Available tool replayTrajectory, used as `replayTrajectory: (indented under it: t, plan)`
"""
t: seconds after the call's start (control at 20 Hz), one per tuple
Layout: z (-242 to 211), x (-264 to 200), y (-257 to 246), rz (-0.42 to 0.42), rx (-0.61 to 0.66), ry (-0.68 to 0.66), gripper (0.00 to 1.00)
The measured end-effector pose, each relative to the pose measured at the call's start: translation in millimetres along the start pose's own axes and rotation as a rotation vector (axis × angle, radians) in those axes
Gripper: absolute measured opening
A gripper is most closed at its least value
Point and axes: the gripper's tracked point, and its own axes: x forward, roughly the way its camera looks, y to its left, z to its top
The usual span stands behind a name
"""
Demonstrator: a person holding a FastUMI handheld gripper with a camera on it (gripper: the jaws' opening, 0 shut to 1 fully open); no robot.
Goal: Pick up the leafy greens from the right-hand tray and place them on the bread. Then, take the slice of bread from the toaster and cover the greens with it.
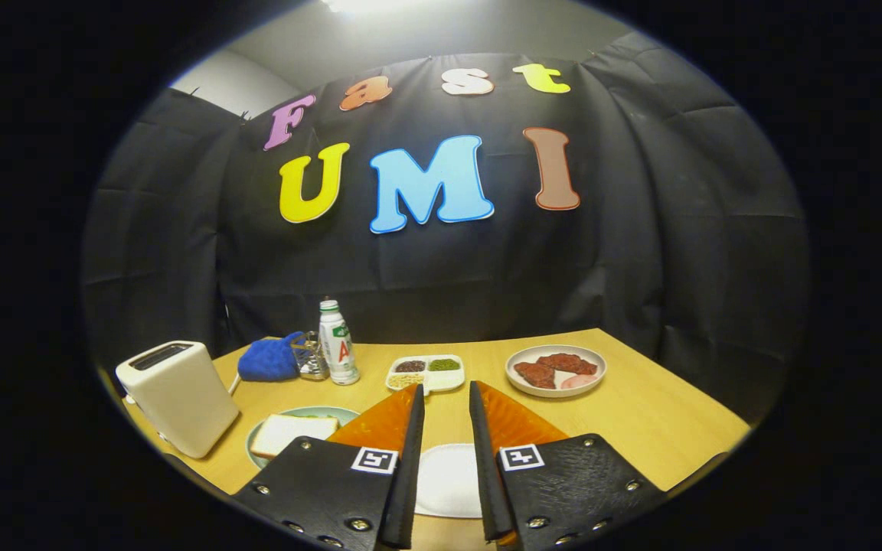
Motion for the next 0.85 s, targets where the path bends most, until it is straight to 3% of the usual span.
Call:
replayTrajectory:
  t: [0.2, 0.45, 0.65, 0.85]
  plan:
    - [9.0, -5.1, -50.2, 0.046, -0.001, -0.025, 0.34]
    - [7.2, -11.6, -146.7, 0.017, -0.093, -0.079, 0.34]
    - [9.8, -10.2, -212.7, 0.043, -0.070, -0.109, 0.34]
    - [12.8, -0.9, -286.8, 0.000, -0.152, -0.168, 0.34]
